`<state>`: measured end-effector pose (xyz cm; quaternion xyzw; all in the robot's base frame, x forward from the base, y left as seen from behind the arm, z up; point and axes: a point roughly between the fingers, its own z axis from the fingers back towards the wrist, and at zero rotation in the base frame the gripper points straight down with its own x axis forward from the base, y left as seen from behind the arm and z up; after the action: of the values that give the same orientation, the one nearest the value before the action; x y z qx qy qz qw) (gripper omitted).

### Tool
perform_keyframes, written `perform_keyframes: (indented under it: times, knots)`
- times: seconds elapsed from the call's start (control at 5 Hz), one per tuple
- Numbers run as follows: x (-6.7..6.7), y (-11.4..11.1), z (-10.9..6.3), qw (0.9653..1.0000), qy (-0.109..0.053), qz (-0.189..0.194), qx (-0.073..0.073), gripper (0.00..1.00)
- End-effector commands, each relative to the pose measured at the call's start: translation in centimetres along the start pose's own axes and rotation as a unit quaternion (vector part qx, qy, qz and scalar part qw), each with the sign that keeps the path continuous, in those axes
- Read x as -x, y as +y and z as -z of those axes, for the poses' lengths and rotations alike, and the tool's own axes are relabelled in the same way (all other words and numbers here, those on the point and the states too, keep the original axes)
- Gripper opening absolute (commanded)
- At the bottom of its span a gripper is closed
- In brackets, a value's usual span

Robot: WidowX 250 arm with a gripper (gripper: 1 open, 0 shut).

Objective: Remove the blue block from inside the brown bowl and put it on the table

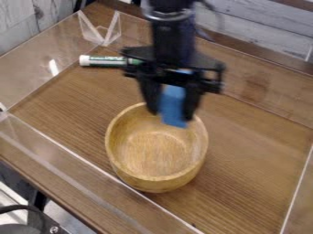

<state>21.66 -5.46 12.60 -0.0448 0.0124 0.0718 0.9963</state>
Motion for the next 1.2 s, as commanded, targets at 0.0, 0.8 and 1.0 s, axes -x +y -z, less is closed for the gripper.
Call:
perform_keyframes:
  times: [0.0, 0.8, 1.0]
  knots:
    - [-0.9, -3.3, -0.6, 0.9994, -0.026, 0.023, 0.005, 0.0]
    - [-0.8, -7.7, 3.5, 0.9984, -0.027, 0.05, -0.001, 0.0]
    - [-0.8, -7.5, 4.8, 0.9986, -0.024, 0.047, -0.004, 0.0]
